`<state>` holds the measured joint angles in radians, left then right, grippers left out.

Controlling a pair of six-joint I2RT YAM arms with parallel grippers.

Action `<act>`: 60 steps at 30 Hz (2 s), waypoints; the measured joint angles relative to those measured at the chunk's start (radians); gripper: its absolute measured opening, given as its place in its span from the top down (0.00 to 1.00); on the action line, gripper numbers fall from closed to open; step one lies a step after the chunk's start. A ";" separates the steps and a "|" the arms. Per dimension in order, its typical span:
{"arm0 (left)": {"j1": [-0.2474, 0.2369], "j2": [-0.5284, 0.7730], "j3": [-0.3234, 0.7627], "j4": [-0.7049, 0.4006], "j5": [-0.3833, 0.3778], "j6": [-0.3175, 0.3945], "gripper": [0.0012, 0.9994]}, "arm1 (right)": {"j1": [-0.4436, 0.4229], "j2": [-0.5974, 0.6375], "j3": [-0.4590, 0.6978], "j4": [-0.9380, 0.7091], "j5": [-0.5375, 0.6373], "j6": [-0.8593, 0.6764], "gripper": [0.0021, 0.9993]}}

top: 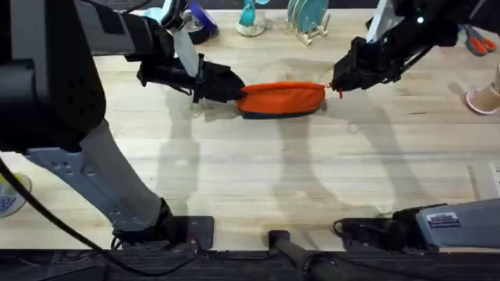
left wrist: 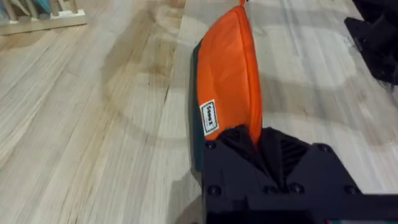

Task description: Unzip the bag, pick up the pens from the table one at a time and place them inside, then zip the bag closed.

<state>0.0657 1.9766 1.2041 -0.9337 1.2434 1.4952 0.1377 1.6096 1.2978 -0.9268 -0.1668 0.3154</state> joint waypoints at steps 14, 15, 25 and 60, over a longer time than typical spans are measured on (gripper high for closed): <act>0.005 0.000 0.000 0.000 -0.002 -0.003 0.96 | -0.160 0.000 -0.098 0.032 0.071 -0.053 0.97; 0.006 0.000 0.000 0.000 -0.002 -0.003 0.96 | -0.169 0.000 -0.099 0.032 0.073 -0.059 0.97; 0.007 0.000 0.000 0.003 -0.002 -0.019 0.96 | -0.197 0.000 -0.099 0.033 0.077 -0.093 0.97; 0.007 0.000 0.000 0.003 -0.002 -0.022 0.96 | -0.197 -0.486 -0.099 -0.105 -0.125 -0.389 0.79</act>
<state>0.0727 1.9766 1.2041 -0.9305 1.2412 1.4731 -0.0593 1.1240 1.1984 -1.0322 -0.2917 -0.0738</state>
